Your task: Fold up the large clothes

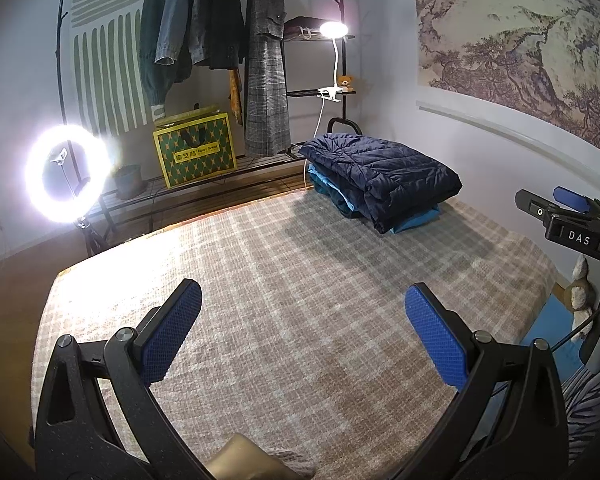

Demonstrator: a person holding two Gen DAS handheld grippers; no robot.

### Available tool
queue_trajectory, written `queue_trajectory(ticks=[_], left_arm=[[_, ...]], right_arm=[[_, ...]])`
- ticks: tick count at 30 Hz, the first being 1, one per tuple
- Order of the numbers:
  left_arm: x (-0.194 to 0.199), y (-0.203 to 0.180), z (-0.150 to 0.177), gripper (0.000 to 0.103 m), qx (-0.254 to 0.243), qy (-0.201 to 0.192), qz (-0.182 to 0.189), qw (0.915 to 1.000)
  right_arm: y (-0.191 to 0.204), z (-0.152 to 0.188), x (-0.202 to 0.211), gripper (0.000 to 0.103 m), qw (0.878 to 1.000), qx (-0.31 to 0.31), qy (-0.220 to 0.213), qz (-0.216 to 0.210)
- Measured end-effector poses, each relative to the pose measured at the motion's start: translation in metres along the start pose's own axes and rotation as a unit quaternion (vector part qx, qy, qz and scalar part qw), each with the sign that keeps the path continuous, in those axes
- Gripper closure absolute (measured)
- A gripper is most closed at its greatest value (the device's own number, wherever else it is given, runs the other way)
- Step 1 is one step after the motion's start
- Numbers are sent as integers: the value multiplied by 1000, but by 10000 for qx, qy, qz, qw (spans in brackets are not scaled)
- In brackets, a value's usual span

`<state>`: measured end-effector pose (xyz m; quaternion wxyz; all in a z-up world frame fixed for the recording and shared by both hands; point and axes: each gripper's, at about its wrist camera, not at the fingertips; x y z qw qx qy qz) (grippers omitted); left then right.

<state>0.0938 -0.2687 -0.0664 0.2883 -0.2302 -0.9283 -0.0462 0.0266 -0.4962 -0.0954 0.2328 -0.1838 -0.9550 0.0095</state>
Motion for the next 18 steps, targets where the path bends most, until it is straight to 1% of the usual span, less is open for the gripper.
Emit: queue_trajectory(ticks=[18], left_arm=[[4, 3, -5, 0, 10, -56, -68, 10000]], right_arm=[[-5, 3, -5, 0, 10000, 15, 54, -45]])
Point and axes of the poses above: each gripper's, at about its wrist camera, not at the fingertips, and x roughly against the way its jaws point, y to its left, z to its underside, and after that the axes turned 6 degrees about x, right-handed
